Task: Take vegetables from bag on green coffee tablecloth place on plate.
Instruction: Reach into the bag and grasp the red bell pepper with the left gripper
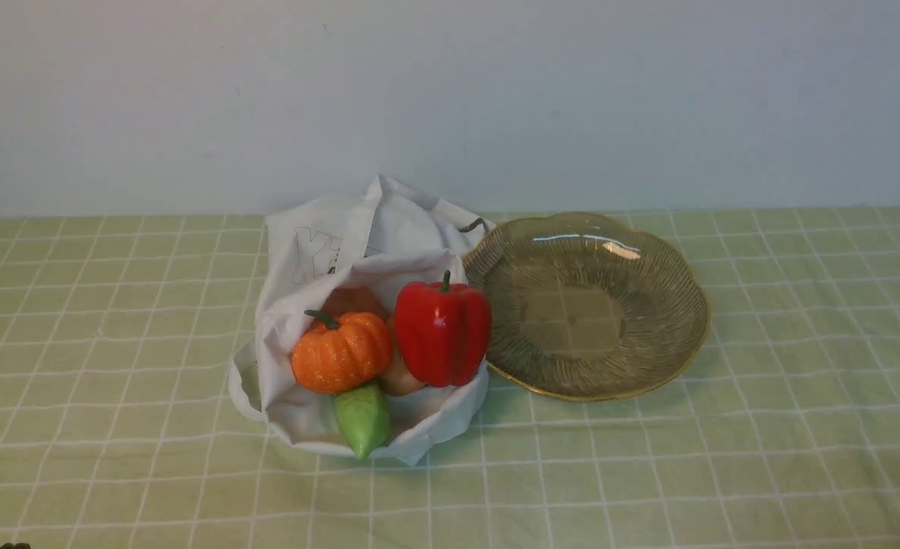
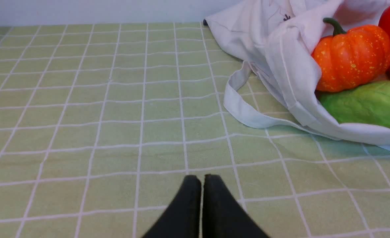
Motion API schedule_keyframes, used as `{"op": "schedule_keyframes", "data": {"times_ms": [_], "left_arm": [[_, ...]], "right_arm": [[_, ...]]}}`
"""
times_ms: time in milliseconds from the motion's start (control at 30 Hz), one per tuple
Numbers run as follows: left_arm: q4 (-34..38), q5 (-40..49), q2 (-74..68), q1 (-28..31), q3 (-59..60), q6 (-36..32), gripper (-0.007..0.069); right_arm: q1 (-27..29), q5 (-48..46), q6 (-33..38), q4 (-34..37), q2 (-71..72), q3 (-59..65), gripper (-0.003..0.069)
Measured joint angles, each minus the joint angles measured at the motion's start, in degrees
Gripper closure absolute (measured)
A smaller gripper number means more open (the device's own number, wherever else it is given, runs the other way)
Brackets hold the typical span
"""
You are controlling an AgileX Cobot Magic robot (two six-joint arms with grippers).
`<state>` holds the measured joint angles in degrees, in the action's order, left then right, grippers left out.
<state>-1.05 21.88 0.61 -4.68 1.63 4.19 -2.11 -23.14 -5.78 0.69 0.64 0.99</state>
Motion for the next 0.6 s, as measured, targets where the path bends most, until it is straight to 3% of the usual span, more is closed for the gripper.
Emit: {"op": "schedule_keyframes", "data": {"times_ms": [600], "left_arm": [[1.37,0.00,0.00,0.00,0.00,0.43,0.0629]], "right_arm": [[0.00,0.00,0.00,0.00,0.00,0.00,0.0676]]}}
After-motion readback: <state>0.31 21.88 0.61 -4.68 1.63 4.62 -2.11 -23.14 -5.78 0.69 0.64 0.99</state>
